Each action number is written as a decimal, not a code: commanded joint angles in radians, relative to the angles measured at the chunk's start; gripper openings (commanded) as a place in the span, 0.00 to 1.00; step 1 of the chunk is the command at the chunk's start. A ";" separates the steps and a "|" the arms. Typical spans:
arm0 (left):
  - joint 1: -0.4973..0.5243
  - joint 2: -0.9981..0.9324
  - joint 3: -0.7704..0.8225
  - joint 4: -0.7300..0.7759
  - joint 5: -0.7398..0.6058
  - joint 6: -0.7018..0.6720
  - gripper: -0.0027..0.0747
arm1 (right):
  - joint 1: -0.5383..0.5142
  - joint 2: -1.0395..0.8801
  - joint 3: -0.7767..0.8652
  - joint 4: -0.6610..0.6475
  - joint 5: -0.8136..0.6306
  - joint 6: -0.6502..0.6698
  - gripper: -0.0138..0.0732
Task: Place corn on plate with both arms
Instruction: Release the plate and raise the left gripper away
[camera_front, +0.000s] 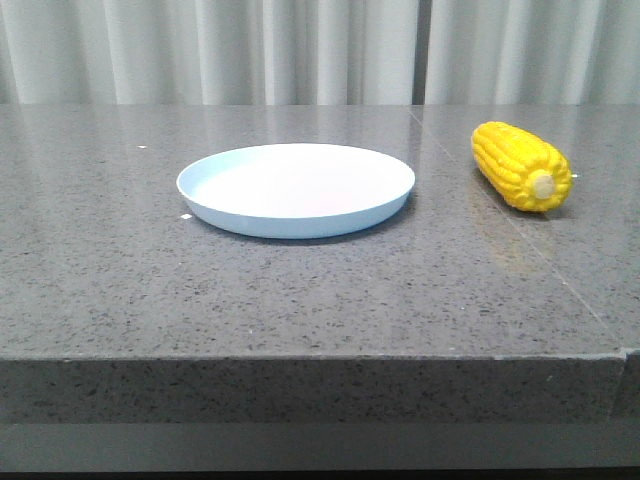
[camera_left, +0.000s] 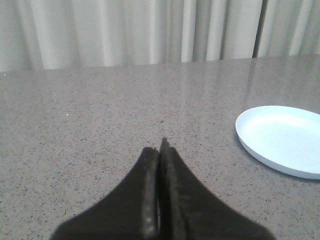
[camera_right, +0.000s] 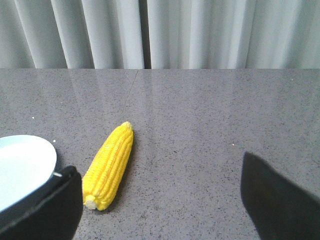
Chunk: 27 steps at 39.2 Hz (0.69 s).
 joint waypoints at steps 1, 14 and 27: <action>0.001 -0.021 -0.012 0.006 -0.090 -0.001 0.01 | -0.005 0.012 -0.037 0.000 -0.077 -0.011 0.92; 0.001 -0.023 -0.003 0.006 -0.092 -0.001 0.01 | -0.004 0.065 -0.072 0.079 -0.053 -0.011 0.92; 0.001 -0.023 0.004 0.006 -0.088 -0.001 0.01 | -0.004 0.520 -0.386 0.147 0.231 -0.011 0.92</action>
